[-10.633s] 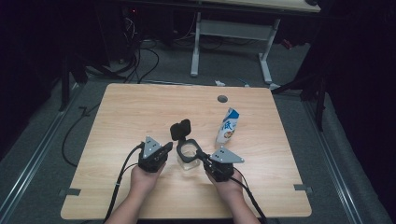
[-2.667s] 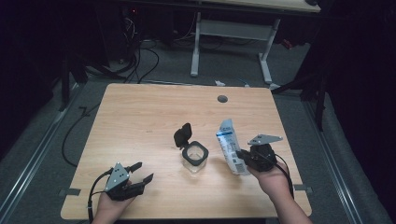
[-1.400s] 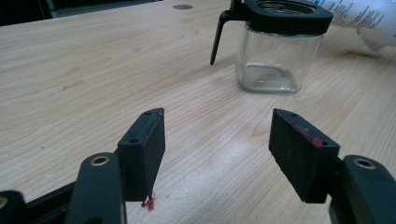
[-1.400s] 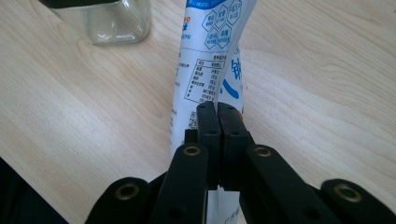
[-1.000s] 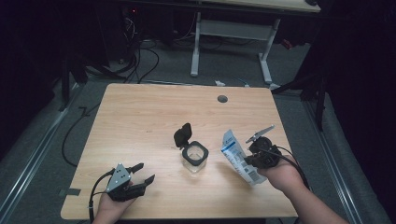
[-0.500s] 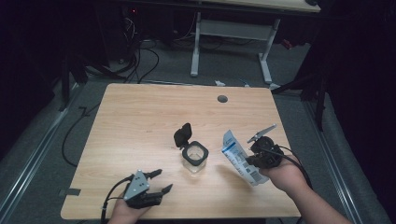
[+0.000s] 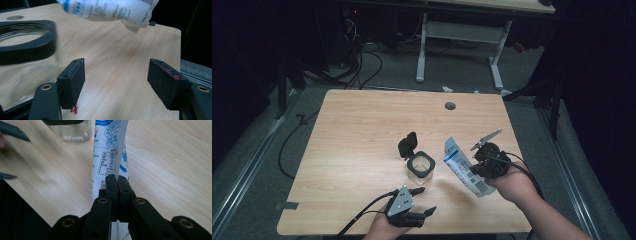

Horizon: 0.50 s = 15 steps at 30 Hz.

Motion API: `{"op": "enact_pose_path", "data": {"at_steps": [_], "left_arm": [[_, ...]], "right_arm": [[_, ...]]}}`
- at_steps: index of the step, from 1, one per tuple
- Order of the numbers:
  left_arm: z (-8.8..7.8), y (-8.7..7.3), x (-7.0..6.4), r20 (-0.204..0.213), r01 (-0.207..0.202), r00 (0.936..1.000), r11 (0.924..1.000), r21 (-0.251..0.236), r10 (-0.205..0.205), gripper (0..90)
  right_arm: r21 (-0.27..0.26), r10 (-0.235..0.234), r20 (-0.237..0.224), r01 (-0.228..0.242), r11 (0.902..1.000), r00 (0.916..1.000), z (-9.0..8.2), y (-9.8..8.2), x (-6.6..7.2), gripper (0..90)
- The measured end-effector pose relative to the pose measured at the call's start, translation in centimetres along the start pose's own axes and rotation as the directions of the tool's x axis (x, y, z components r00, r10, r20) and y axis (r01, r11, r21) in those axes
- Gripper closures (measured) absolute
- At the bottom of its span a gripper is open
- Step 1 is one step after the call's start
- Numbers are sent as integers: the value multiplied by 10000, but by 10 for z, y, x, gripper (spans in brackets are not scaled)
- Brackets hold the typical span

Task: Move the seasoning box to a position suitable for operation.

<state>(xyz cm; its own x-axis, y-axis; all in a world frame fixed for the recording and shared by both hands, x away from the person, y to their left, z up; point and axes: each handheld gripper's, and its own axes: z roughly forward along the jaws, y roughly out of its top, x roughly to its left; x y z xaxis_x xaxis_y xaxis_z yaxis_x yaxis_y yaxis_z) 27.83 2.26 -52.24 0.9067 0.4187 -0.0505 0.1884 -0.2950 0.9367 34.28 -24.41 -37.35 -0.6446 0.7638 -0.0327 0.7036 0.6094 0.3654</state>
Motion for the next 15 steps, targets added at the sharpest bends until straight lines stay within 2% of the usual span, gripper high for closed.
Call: {"op": "enact_pose_path", "data": {"at_steps": [2,5,15], "left_arm": [[15,3,-5,149,-35,9999,10000,63,34,302],[26,7,-7,165,-126,9998,9998,169,123,299],[46,16,-10,6,-356,9994,9991,229,356,280]], "right_arm": [[-9,-41,-7,41,10000,10000,-2,2,3,900],[-30,-103,-10,103,9999,9999,-3,5,6,900],[-38,-336,-88,335,9994,9994,-3,14,16,900]]}}
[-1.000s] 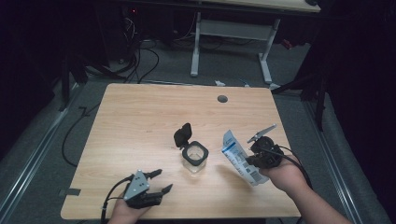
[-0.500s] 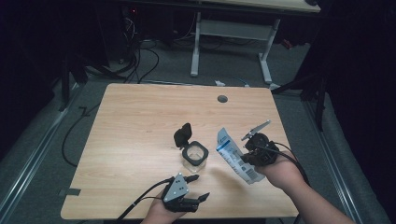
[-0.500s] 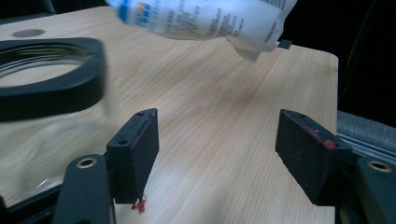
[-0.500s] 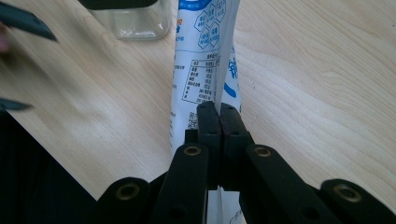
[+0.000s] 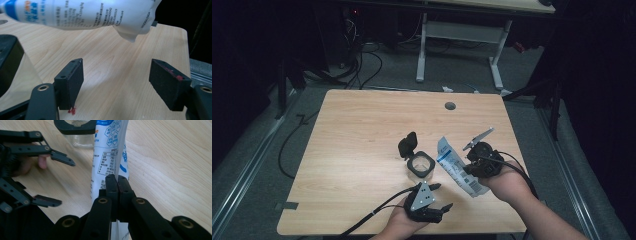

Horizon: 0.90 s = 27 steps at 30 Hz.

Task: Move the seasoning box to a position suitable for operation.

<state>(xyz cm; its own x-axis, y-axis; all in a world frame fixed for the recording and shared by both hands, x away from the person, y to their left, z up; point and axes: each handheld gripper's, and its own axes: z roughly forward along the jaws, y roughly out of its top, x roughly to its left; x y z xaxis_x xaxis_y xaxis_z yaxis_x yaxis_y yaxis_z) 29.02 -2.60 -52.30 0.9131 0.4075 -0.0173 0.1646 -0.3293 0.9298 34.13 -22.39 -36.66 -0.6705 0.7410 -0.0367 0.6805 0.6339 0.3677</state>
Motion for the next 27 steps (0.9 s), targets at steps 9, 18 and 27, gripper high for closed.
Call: {"op": "enact_pose_path", "data": {"at_steps": [9,18,27], "left_arm": [[7,4,-3,-50,46,10000,9998,-178,-47,276],[20,8,-5,-50,479,9988,9987,-145,-480,259],[33,13,-8,-77,912,9958,9958,-107,-913,239]], "right_arm": [[-109,-142,-99,141,9998,9998,-3,9,13,900],[-76,-321,-184,319,9995,9993,-3,18,22,900],[-102,-402,-219,400,9991,9990,-1,22,25,900]]}}
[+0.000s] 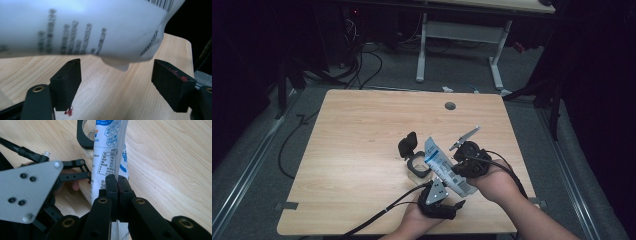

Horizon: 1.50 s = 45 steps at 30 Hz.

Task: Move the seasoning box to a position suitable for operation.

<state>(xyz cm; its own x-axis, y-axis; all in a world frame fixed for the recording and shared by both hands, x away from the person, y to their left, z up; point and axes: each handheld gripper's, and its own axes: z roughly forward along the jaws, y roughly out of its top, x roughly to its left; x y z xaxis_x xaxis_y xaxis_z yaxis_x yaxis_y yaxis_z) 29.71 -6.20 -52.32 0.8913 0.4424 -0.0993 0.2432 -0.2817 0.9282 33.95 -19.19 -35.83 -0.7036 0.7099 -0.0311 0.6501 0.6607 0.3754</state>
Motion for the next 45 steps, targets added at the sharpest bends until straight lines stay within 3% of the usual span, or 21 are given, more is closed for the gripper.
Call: {"op": "enact_pose_path", "data": {"at_steps": [7,13,18,29,41,45], "left_arm": [[4,5,-1,114,451,9989,9987,-245,-448,262],[-1,4,-1,-167,64,9998,9996,-280,-68,375],[-5,3,-2,-295,-101,9995,9996,-271,93,405],[-14,-1,-3,-428,-310,9986,9993,-199,301,431],[-21,1,-4,-636,-322,9975,9990,-308,302,431],[-24,2,-4,-744,-493,9961,9984,-271,472,439]], "right_arm": [[-52,60,-195,-61,10000,9998,3,2,3,899],[58,80,-236,-79,10000,9997,3,3,3,899],[154,17,-306,-12,9999,9995,2,5,2,898],[634,-257,-429,283,9976,9987,6,14,7,898],[854,-469,-488,509,9950,9977,3,24,9,898],[870,-475,-640,530,9948,9968,3,28,10,897]]}}
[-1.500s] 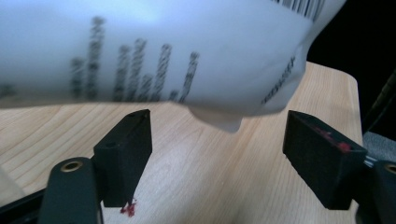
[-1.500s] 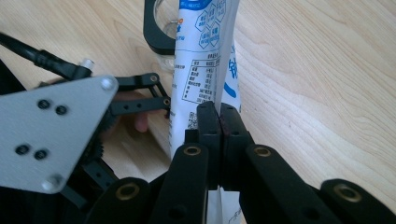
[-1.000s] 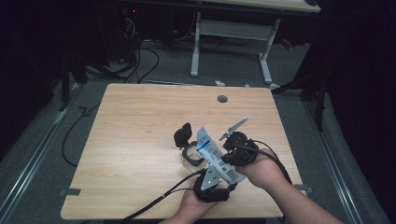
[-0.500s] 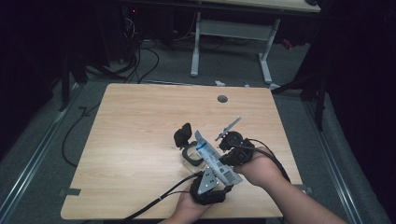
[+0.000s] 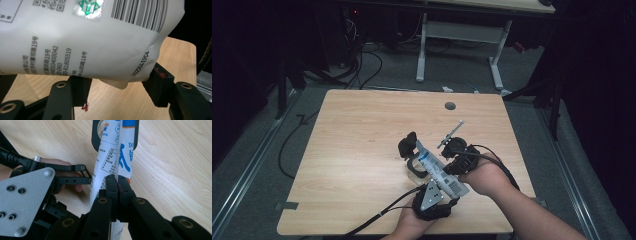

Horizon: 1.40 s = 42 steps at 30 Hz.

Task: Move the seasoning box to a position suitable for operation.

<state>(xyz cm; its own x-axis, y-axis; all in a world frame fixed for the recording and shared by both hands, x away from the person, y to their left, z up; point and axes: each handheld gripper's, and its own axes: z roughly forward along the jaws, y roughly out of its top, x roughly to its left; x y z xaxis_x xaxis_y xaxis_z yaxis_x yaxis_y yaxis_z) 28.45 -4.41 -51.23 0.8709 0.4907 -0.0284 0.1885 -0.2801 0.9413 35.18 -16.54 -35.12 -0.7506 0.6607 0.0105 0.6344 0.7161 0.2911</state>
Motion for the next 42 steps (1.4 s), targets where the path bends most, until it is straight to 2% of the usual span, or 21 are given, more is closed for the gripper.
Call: {"op": "enact_pose_path", "data": {"at_steps": [8,20,30,42], "left_arm": [[-2,2,1,-174,-142,9997,9999,46,143,455],[-4,4,-1,-185,-139,9997,9999,79,141,465],[-4,6,-2,-199,-184,9996,9998,-29,184,483],[-5,7,-3,-427,-198,9989,9998,-78,194,495]], "right_arm": [[86,106,-52,-105,9999,9999,0,3,-3,896],[177,333,-110,-331,9993,9994,2,5,-4,894],[281,277,17,-277,9992,9996,0,7,-4,894],[411,270,85,-273,9988,9996,1,11,-4,895]]}}
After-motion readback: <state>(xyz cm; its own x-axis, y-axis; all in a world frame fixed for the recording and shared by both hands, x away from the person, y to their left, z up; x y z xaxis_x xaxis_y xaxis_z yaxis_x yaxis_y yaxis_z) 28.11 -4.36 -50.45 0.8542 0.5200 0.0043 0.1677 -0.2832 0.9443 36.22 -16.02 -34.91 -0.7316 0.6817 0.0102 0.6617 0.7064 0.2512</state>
